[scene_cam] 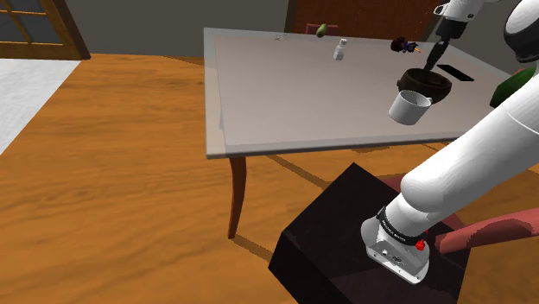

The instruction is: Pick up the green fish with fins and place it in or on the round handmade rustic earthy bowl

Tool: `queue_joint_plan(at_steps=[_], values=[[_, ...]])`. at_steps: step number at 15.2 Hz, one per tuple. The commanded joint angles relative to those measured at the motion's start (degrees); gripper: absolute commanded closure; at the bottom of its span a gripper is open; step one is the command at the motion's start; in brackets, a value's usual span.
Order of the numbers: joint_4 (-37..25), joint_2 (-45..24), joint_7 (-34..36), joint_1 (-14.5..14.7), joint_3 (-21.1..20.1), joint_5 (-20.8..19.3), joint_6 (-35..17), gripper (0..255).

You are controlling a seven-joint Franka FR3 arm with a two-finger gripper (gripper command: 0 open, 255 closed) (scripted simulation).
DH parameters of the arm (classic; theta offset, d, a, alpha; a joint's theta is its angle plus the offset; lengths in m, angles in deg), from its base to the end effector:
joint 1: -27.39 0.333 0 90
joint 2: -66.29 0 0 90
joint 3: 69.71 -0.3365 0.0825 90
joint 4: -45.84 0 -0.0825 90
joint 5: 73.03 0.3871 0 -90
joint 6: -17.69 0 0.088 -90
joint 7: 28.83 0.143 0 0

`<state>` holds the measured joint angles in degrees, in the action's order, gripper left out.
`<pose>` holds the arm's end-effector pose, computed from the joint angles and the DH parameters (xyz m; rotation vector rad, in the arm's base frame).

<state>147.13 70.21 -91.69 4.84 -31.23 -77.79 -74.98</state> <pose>0.2406 -0.4762 0.5487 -3.0721 -0.0661 0.1245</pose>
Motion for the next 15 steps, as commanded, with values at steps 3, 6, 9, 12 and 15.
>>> queue_joint_plan(at_steps=[3,6,9,12,15], values=[[0.0,0.0,0.0,0.0,0.0,0.0,0.0,0],[-4.96,-1.23,-0.61,-0.03,0.16,0.74,3.96,0],[-9.82,-2.74,-1.34,-0.2,0.42,1.62,7.61,0],[-9.82,-2.74,-1.34,-0.21,0.42,1.62,7.61,0],[-9.82,-2.74,-1.34,-0.21,0.42,1.62,7.61,0]])
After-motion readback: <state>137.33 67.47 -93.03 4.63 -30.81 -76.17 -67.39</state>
